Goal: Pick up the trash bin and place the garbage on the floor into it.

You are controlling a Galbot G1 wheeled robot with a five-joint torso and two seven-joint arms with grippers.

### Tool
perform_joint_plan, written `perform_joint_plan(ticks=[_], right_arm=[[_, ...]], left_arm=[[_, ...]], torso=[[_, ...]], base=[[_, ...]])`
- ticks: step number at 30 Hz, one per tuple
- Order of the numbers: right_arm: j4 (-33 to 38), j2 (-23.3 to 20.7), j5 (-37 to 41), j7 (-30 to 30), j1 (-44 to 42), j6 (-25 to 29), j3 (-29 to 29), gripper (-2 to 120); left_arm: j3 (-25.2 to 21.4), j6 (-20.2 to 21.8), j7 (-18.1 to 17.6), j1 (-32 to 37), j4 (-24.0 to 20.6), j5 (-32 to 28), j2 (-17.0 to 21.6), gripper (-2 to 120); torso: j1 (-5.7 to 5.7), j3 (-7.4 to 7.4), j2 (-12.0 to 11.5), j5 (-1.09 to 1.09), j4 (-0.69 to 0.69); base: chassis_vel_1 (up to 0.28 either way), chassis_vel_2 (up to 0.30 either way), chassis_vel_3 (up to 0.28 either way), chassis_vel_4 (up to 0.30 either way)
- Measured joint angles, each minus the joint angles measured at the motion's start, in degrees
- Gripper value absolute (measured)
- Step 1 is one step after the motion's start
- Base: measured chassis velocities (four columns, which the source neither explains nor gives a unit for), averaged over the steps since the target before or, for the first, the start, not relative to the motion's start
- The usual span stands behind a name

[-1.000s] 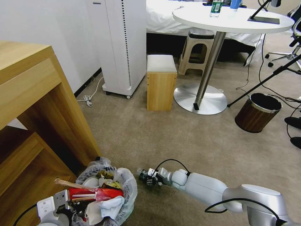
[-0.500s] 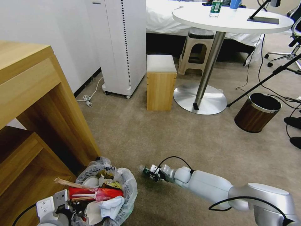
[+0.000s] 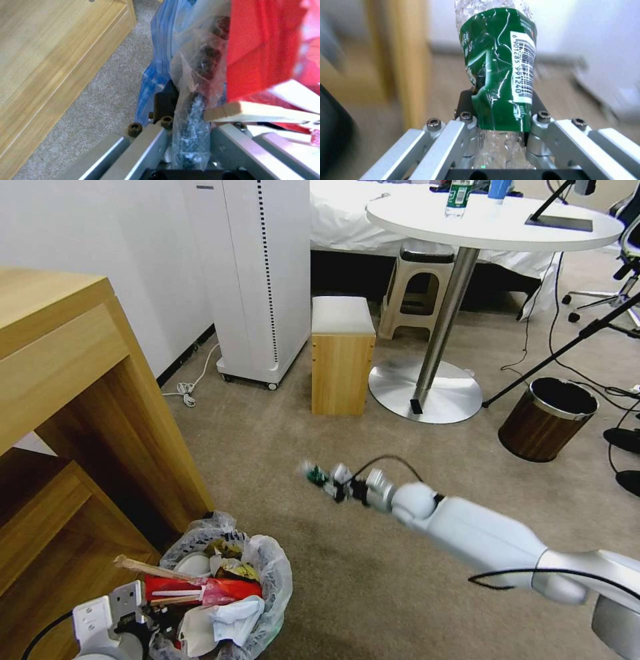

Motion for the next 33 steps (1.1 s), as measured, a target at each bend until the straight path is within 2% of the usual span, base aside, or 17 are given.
perform_joint_plan(ticks=[3,7,10,12,14,15,18,21,25,33], right_arm=[[5.86,0.21,8.11,-7.59,1.64,1.32,0.18,16],[10.37,0.35,12.28,-11.28,3.47,0.4,-1.64,16],[12.42,2.3,15.38,-14.21,5.54,0.06,-5.55,16],[12.35,3.5,15.54,-14.56,5.94,0.06,-6.54,16],[11.39,7.51,15.89,-15.25,6.44,-0.12,-8.77,16],[11.39,7.51,15.89,-15.25,6.44,-0.12,-8.77,16],[10.36,12.63,16.1,-15.15,6.68,-0.74,-12.3,16],[10.47,14.37,16.28,-14.36,6.66,-1.12,-14.93,16],[10.75,14.87,15.62,-13.89,6.08,-1.17,-17.27,14],[11.27,12.73,13.77,-12.94,4.22,-1.35,-20.16,13]], left_arm=[[-0.17,0.0,-0.03,-0.01,-0.46,-0.39,0.18,0],[0.02,0.01,0.0,0.16,-0.79,-0.12,0.01,0],[0.41,0.15,0.11,0.39,-0.95,0.57,-0.58,0],[0.51,0.18,0.16,0.39,-0.95,0.71,-0.69,0],[0.85,0.23,0.31,0.39,-0.96,1.15,-1.09,0],[0.85,0.23,0.31,0.39,-0.96,1.15,-1.09,0],[1.04,0.37,0.33,0.38,-0.93,1.59,-1.65,0],[0.89,0.42,0.33,0.44,-0.93,1.64,-1.83,0],[0.21,0.43,0.34,0.88,-1.14,1.65,-1.88,0],[-0.37,0.44,0.5,1.28,-1.33,1.89,-2.08,0]], torso=[[0.0,0.0,0.01,-0.02,-0.01],[0.0,-0.01,0.01,-0.03,-0.02],[0.0,-0.01,0.01,-0.02,-0.02],[0.0,-0.01,0.01,-0.04,-0.02],[0.0,0.0,0.01,-0.02,-0.01],[0.0,0.0,0.01,-0.02,-0.01],[0.0,0.0,0.01,-0.03,0.0],[0.0,0.0,0.01,-0.03,0.0],[0.0,-0.01,0.01,-0.03,-0.01],[0.0,-0.01,0.01,-0.02,-0.02]], base=[[0.0,0.0,0.0,0.0],[0.0,0.0,0.0,0.0],[0.0,0.0,0.0,0.0],[0.0,0.0,0.0,0.0],[0.0,0.0,0.0,0.0],[0.0,0.0,0.0,0.0],[0.0,0.0,0.0,0.0],[0.0,0.0,0.0,0.0],[0.0,0.0,0.0,0.0],[0.0,0.0,0.0,0.0]])
